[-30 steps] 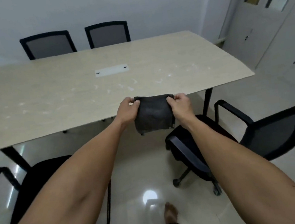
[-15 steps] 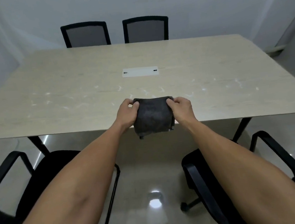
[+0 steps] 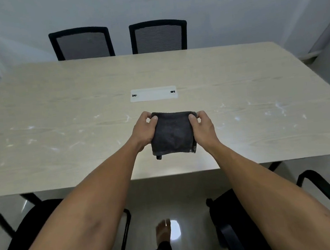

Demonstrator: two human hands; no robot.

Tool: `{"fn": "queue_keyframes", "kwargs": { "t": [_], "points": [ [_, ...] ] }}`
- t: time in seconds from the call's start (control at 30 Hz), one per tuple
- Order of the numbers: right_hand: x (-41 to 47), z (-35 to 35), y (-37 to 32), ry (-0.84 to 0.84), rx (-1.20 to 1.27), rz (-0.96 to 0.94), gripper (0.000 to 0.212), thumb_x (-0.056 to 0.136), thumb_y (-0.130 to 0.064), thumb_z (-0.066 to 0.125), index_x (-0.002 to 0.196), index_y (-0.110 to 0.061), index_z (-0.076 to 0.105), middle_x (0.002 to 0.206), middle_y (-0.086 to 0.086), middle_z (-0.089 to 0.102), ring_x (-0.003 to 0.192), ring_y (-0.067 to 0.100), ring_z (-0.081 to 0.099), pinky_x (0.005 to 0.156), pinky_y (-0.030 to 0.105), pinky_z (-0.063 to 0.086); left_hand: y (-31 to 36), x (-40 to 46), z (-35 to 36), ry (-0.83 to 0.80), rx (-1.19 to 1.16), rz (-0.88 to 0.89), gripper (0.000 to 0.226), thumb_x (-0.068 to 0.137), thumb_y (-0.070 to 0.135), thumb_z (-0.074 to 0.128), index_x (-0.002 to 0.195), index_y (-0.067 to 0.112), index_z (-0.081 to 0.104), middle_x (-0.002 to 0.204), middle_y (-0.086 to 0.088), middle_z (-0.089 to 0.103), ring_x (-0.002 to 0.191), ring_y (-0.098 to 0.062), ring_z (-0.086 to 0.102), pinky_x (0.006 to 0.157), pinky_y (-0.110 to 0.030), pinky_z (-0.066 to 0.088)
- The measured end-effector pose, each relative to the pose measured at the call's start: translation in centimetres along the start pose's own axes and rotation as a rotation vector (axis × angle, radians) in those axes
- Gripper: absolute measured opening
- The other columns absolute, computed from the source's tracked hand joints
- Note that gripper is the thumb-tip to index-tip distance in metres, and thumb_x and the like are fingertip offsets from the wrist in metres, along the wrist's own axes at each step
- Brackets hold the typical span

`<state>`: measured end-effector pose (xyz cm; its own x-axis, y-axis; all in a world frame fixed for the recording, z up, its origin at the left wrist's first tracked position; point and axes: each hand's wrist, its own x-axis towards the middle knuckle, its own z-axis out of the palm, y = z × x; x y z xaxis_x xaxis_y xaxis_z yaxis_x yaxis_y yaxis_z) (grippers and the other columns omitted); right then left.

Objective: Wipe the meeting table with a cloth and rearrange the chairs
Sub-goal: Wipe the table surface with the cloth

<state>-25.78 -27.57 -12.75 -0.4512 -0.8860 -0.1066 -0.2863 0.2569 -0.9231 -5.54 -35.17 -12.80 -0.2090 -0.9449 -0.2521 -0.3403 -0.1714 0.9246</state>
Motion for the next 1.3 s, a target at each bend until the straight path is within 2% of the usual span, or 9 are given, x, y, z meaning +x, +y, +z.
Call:
{"fn": "queue_keyframes", "kwargs": {
  "t": [0.23,0.4,0.5,0.63,0.77,0.87,1.03,1.23,1.3],
  "points": [
    [7.8,1.6,-0.9,0.08,0.017,0.059,0.029,0.106,-0.043,0.049,0.109,-0.014,0.057,0.094,-0.004,0.061,0.078,0.016,0.056,0.068,0.034,0.044,2.4,9.6,-0.1,-0.078,0.029,-0.001,0.015,0.103,0.046,0.048,0.094,0.034,0.051,0.095,-0.009,0.068,0.08,-0.027,0.062,0.066,-0.045,0.056],
    [11.8,1.8,-1.1,0.09,-0.004,0.138,0.039,0.105,-0.045,0.05,0.107,-0.008,0.06,0.095,-0.001,0.061,0.079,0.014,0.055,0.068,0.034,0.044,2.8,13.8,0.1,-0.116,0.053,-0.019,0.016,0.101,0.049,0.049,0.09,0.037,0.051,0.103,-0.015,0.072,0.083,-0.03,0.065,0.074,-0.061,0.062],
    [13.3,1.6,-1.0,0.103,0.002,0.161,0.044,0.103,-0.044,0.052,0.101,-0.001,0.059,0.09,0.001,0.058,0.078,0.018,0.051,0.067,0.037,0.042,3.0,15.4,0.7,-0.132,0.057,-0.023,0.017,0.102,0.049,0.048,0.091,0.036,0.05,0.104,-0.017,0.072,0.083,-0.029,0.065,0.075,-0.063,0.061],
    [14.8,-0.1,-0.6,0.107,0.052,0.226,0.023,0.1,-0.035,0.054,0.092,-0.013,0.057,0.089,0.0,0.061,0.078,0.019,0.054,0.067,0.033,0.043,3.8,17.1,2.8,-0.195,0.1,-0.008,0.016,0.105,0.047,0.046,0.101,0.032,0.05,0.104,-0.012,0.069,0.081,-0.027,0.063,0.075,-0.055,0.063],
    [14.6,-3.7,1.3,0.172,0.088,0.3,0.008,0.095,-0.023,0.051,0.096,-0.017,0.056,0.091,-0.001,0.06,0.076,0.018,0.054,0.066,0.034,0.041,4.9,18.1,7.3,-0.305,0.154,0.025,0.017,0.107,0.048,0.044,0.104,0.032,0.05,0.11,-0.011,0.07,0.085,-0.027,0.065,0.078,-0.055,0.063],
    [13.8,-7.0,3.0,0.244,0.077,0.34,0.013,0.097,-0.017,0.048,0.107,-0.015,0.055,0.096,-0.001,0.06,0.079,0.015,0.053,0.065,0.031,0.039,5.8,18.0,11.4,-0.394,0.183,0.019,0.017,0.107,0.05,0.042,0.102,0.035,0.048,0.112,-0.013,0.069,0.087,-0.031,0.067,0.075,-0.058,0.065],
    [12.4,-12.8,6.5,0.367,0.029,0.354,0.014,0.102,-0.024,0.043,0.113,-0.021,0.05,0.107,0.001,0.063,0.091,0.018,0.06,0.068,0.034,0.044,7.9,16.9,18.9,-0.552,0.207,0.042,0.019,0.109,0.048,0.039,0.111,0.031,0.046,0.114,-0.014,0.067,0.091,-0.033,0.068,0.067,-0.055,0.066],
    [11.2,-19.9,10.6,0.463,-0.037,0.383,0.016,0.107,-0.034,0.037,0.118,-0.026,0.046,0.101,0.005,0.065,0.085,0.016,0.06,0.069,0.034,0.047,9.9,15.8,27.9,-0.694,0.209,0.03,0.021,0.11,0.048,0.037,0.111,0.028,0.045,0.114,-0.013,0.066,0.09,-0.028,0.066,0.059,-0.045,0.064],
    [11.1,-22.0,12.2,0.481,-0.064,0.398,0.018,0.109,-0.036,0.036,0.121,-0.027,0.045,0.101,0.004,0.064,0.084,0.013,0.059,0.068,0.031,0.046,10.2,15.5,30.8,-0.72,0.226,0.023,0.022,0.11,0.048,0.037,0.113,0.027,0.045,0.113,-0.012,0.066,0.093,-0.03,0.068,0.061,-0.05,0.065]
  ]
}}
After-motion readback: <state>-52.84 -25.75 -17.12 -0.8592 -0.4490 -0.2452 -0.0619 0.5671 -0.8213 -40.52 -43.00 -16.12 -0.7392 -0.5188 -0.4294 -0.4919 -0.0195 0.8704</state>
